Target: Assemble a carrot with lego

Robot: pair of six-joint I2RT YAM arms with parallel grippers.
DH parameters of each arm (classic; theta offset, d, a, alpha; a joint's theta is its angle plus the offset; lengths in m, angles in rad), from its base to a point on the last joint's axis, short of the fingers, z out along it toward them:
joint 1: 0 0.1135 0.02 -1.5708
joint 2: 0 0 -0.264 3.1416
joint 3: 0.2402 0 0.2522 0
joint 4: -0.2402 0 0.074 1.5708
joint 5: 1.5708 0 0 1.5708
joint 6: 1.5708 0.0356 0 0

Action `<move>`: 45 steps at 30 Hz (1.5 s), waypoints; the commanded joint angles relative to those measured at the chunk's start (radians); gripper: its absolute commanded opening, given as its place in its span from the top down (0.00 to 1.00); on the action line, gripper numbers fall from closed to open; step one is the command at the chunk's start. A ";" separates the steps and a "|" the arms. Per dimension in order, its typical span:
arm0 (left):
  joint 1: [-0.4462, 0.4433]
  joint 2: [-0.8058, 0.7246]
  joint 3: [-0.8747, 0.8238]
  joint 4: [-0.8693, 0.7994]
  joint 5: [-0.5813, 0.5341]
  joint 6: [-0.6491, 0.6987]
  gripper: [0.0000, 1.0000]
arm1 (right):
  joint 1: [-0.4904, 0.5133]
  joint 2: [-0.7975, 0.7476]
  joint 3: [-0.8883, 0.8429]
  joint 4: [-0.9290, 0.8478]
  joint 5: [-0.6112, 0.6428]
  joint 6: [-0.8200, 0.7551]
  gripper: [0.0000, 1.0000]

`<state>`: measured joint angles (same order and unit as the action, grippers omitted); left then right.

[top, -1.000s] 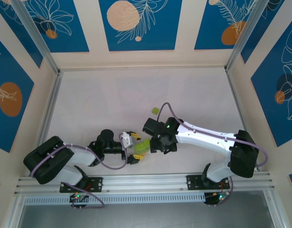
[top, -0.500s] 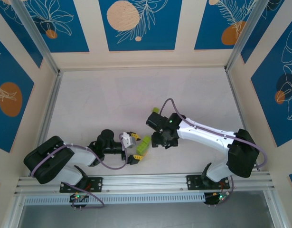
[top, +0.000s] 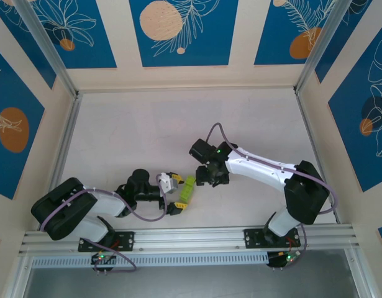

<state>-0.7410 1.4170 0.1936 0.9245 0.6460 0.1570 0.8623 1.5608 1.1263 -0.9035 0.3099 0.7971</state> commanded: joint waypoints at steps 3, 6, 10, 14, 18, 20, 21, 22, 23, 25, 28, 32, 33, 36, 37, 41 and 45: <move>-0.007 0.013 0.021 -0.003 0.015 0.013 0.01 | -0.012 0.033 0.051 0.013 -0.015 -0.037 0.32; -0.006 0.013 0.021 -0.003 0.016 0.013 0.01 | -0.023 0.051 0.066 0.023 -0.017 -0.048 0.32; -0.007 0.016 0.023 -0.005 0.014 0.014 0.01 | -0.022 0.081 0.100 0.031 -0.030 -0.063 0.32; -0.007 0.017 0.025 -0.007 0.014 0.015 0.01 | -0.016 0.110 0.136 0.038 -0.032 -0.077 0.32; -0.007 0.019 0.027 -0.009 0.014 0.015 0.01 | -0.011 0.139 0.172 0.040 -0.045 -0.091 0.32; -0.007 0.020 0.028 -0.011 0.016 0.015 0.01 | -0.008 0.151 0.189 0.041 -0.049 -0.101 0.32; -0.007 0.022 0.029 -0.013 0.014 0.015 0.01 | -0.006 0.155 0.193 0.044 -0.053 -0.105 0.32; -0.007 0.023 0.030 -0.013 0.015 0.015 0.01 | -0.005 0.159 0.195 0.047 -0.058 -0.110 0.32; -0.007 0.023 0.032 -0.016 0.014 0.016 0.01 | -0.004 0.162 0.198 0.055 -0.066 -0.116 0.32; -0.006 0.025 0.033 -0.016 0.014 0.017 0.01 | 0.005 0.168 0.203 0.072 -0.081 -0.131 0.32; -0.007 0.026 0.033 -0.017 0.014 0.016 0.01 | 0.019 0.173 0.215 0.085 -0.102 -0.154 0.32; -0.006 0.026 0.035 -0.018 0.013 0.016 0.01 | 0.037 0.175 0.226 0.091 -0.119 -0.175 0.32; -0.006 0.027 0.035 -0.019 0.012 0.016 0.01 | 0.042 0.173 0.226 0.093 -0.120 -0.180 0.32; -0.006 0.026 0.036 -0.021 0.013 0.016 0.01 | 0.042 0.179 0.234 0.065 -0.096 -0.166 0.32; -0.007 0.027 0.036 -0.021 0.012 0.016 0.01 | 0.039 0.180 0.236 0.054 -0.084 -0.160 0.32; -0.007 0.027 0.036 -0.023 0.013 0.016 0.01 | 0.029 0.177 0.233 0.035 -0.061 -0.140 0.32; -0.007 0.029 0.038 -0.023 0.011 0.016 0.01 | 0.026 0.158 0.225 0.019 -0.024 -0.126 0.32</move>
<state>-0.7418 1.4311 0.2089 0.9024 0.6460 0.1574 0.8944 1.7264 1.3300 -0.8486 0.2604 0.6540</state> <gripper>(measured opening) 0.989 0.679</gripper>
